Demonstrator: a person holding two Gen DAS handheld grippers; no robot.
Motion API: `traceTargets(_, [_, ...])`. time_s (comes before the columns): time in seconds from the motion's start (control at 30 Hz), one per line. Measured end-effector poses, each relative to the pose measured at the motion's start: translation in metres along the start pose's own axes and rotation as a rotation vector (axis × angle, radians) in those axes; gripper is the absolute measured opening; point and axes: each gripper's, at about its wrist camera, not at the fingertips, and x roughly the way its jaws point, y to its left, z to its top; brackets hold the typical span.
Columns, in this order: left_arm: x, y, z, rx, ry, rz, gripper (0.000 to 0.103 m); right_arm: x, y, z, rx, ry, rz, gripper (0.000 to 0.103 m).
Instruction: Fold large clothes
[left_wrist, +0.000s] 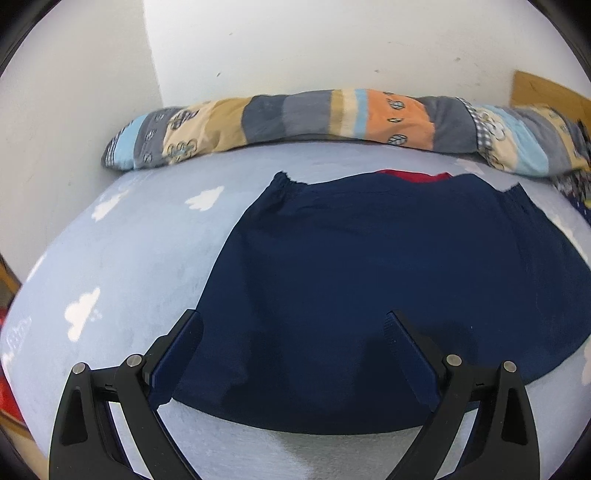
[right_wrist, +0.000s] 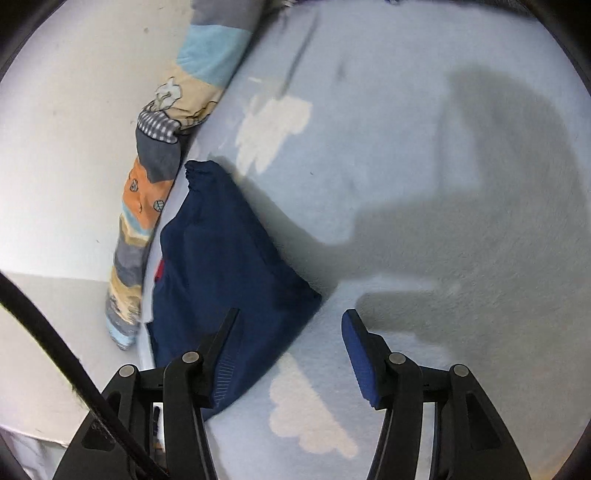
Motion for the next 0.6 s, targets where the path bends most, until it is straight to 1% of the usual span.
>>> traceTargets(0.07, [-0.001,-0.003,-0.001,0.023,-0.009,0.007,0.099,0.015,-0.002,0.002,0.024,0.025,0.042,0.06])
traceTargets(0.1, [-0.001,-0.004,-0.001,0.025,-0.009,0.008,0.099,0.019,-0.005,0.006,0.026,0.03,0.049,0.06])
traceTargets(0.2, [0.001,-0.004,-0.002,0.022,-0.001,0.0,0.099,0.036,-0.004,0.015,0.032,0.023,0.089,0.06])
traceTargets(0.27, [0.001,-0.004,-0.002,0.03,-0.003,0.003,0.099,0.043,-0.002,0.025,0.028,0.028,0.12,0.06])
traceTargets(0.33, [0.0,-0.006,-0.003,0.04,-0.008,0.005,0.099,0.054,0.004,0.037,0.0,0.057,0.151,0.06])
traceTargets(0.37, [0.0,-0.006,-0.003,0.044,-0.01,0.007,0.099,0.058,0.007,0.042,-0.015,0.076,0.158,0.06])
traceTargets(0.47, [0.0,-0.009,-0.003,0.064,-0.016,0.015,0.099,0.084,0.029,0.058,-0.127,0.183,0.172,0.06])
traceTargets(0.53, [0.001,-0.011,-0.004,0.081,-0.021,0.021,0.099,0.099,0.045,0.065,-0.188,0.233,0.182,0.06])
traceTargets(0.6, [0.001,-0.013,-0.003,0.092,-0.027,0.031,0.099,0.119,0.062,0.069,-0.259,0.289,0.162,0.06])
